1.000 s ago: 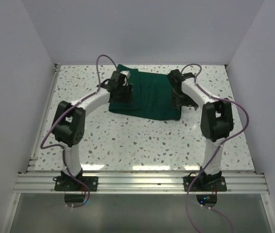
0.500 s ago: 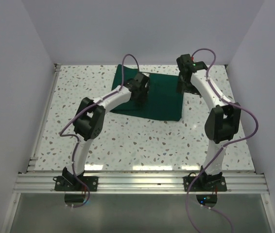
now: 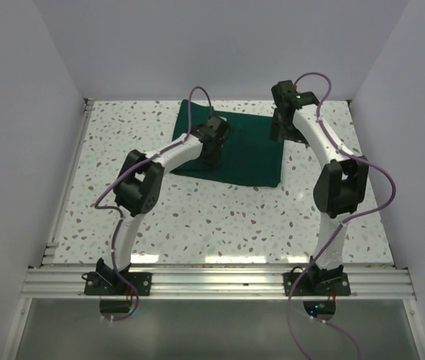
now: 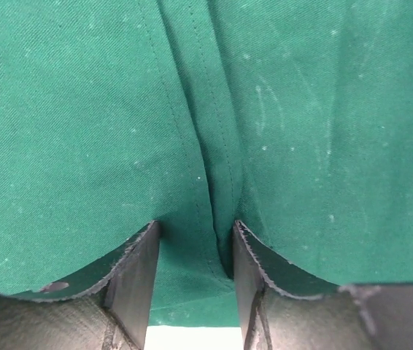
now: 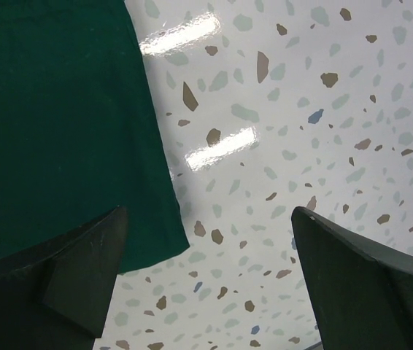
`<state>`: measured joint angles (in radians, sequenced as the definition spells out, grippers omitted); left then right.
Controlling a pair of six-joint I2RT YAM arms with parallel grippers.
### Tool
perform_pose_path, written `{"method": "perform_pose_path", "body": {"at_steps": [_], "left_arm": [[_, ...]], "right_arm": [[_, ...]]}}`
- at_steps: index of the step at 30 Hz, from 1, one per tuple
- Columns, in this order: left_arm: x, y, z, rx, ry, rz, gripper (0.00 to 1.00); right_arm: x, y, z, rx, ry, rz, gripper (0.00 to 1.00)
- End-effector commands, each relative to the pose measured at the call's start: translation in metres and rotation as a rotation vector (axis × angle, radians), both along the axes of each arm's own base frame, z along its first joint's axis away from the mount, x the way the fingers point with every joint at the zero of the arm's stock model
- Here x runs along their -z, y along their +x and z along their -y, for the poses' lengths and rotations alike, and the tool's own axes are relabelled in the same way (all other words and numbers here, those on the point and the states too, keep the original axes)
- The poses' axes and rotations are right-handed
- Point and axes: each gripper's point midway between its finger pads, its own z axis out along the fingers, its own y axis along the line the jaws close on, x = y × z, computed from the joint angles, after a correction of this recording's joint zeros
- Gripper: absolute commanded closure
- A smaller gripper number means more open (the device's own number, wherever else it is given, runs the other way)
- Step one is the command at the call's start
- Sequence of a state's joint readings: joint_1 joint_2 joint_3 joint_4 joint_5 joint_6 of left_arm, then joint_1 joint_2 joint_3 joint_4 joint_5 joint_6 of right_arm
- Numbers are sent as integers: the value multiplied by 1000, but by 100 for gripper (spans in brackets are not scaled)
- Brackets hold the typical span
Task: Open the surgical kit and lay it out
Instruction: Open the surgical kit at the center of the board.
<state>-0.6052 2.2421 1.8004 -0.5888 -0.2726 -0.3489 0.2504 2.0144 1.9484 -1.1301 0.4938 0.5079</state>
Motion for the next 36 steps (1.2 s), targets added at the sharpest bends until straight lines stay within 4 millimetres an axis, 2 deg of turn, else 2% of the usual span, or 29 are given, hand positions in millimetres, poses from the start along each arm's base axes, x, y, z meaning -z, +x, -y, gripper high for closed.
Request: {"method": "perform_pose_path", "body": {"at_steps": [1,2,5,6,7,8,10,11,12,13,14,15,16,17,18,19,20,21,22,23,24,25,26,27,28,30,36], "left_arm": [[-1,3,4,40,-4,1,52],[-1,5,6,48,-8,4,52],[4,6,10,62,-11,-12,74],[10,6,11,67,-6,-25,100],[11,5,10,69,4,-38,100],[2,9,12,73,2,-23,100],[-26,16,7,57,3,33,100],[-41,23,-2,34,-4,60,100],[-71,26,-10,17,-27,104,100],[-85,35,-37,-45,-33,123,100],[-93,36,-55,-99,-49,125,100],[-118,35,-75,-145,-83,148,100],[-125,44,-118,-240,-103,155,100],[-120,38,-141,-299,-124,133,100],[-139,41,-183,-385,-161,172,96],[-126,31,-204,-431,-159,142,90],[-135,28,-223,-467,-169,174,85],[-115,16,-253,-530,-146,134,77],[-108,10,-266,-555,-137,120,62],[-88,-6,-282,-585,-123,64,49],[-87,-7,-287,-595,-125,60,49],[-62,-24,-287,-600,-103,-7,37],[-50,-34,-302,-643,-86,-38,29],[-30,-52,-308,-667,-71,-96,22],[-22,-60,-310,-681,-70,-120,15],[-10,-76,-310,-688,-72,-152,11],[-29,-79,-303,-656,-114,-107,12]], "right_arm": [[-11,6,-3,6,21,30,2],[-12,7,-3,5,22,30,2],[-8,7,-4,2,24,19,2],[-8,7,-4,3,22,18,2],[-8,8,-4,1,21,19,2],[-8,8,-4,1,21,19,2],[-7,11,-3,0,17,20,1],[-8,12,-4,-3,20,22,2],[-11,16,-6,-10,23,32,2],[-8,20,-8,-16,27,29,2],[-7,24,-9,-21,32,33,2],[-10,29,-16,-40,58,46,2],[-10,33,-18,-51,70,52,2],[-5,40,-24,-67,90,56,2],[-7,46,-31,-89,119,67,2],[1,51,-35,-95,128,58,2],[-2,57,-38,-100,144,75,2],[2,59,-42,-108,161,69,2],[9,63,-46,-113,172,60,2],[9,68,-50,-120,190,67,2],[11,69,-51,-121,193,66,2],[13,72,-52,-121,197,67,2],[18,74,-54,-125,198,61,1],[20,75,-54,-124,202,59,2],[24,76,-55,-128,201,57,2],[31,78,-54,-133,191,45,2],[45,91,-34,-97,143,43,2]]}}
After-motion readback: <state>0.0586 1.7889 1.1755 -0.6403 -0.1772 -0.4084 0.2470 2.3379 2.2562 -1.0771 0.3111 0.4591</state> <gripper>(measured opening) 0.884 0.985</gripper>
